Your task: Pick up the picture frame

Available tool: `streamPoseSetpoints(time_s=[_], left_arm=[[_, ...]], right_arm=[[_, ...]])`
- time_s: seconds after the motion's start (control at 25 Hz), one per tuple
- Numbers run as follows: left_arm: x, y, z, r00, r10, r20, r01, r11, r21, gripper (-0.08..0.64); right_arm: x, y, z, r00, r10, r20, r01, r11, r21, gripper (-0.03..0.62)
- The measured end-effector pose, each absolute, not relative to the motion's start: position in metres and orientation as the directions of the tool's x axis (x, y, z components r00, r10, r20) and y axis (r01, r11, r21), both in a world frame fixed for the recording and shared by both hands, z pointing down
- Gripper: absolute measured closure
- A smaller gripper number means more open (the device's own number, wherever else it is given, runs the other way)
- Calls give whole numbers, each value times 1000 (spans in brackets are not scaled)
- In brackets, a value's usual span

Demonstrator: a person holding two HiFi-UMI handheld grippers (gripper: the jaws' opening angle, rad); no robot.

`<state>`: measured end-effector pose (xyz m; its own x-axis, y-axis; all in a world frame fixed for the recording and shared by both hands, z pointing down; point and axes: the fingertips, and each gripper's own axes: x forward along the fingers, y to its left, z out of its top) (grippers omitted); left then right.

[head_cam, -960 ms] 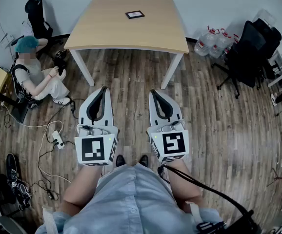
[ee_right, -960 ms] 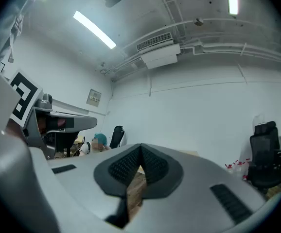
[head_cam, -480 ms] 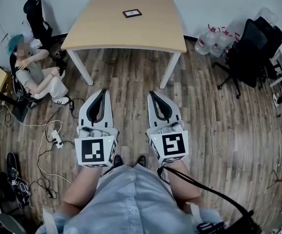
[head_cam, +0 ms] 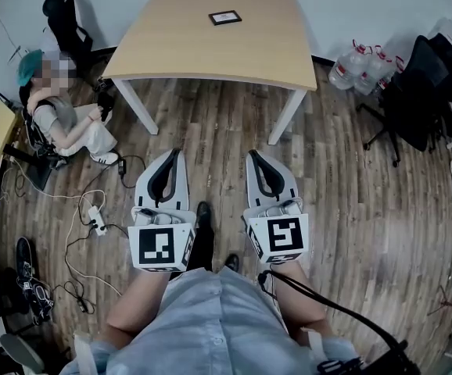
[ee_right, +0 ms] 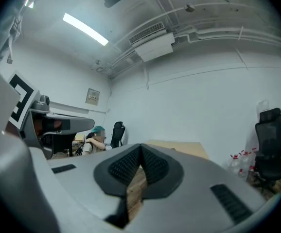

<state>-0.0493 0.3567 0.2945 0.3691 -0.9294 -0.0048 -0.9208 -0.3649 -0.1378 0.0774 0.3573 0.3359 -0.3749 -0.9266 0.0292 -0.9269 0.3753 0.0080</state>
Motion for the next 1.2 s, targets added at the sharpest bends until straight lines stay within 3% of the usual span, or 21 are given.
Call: streamPoseSetpoints(time_s=[0.56,1.2], left_arm=[[-78,179,288,391,-918,-57,-915,-382,-126,558],[-70,65,307,424,-906,-13,-900,-420,-117,558]], right_arm=[[47,172,318,-351,-936,-2,-935,350,48,591],[66,69,333,-293,-956,34,-955,294,47,591]])
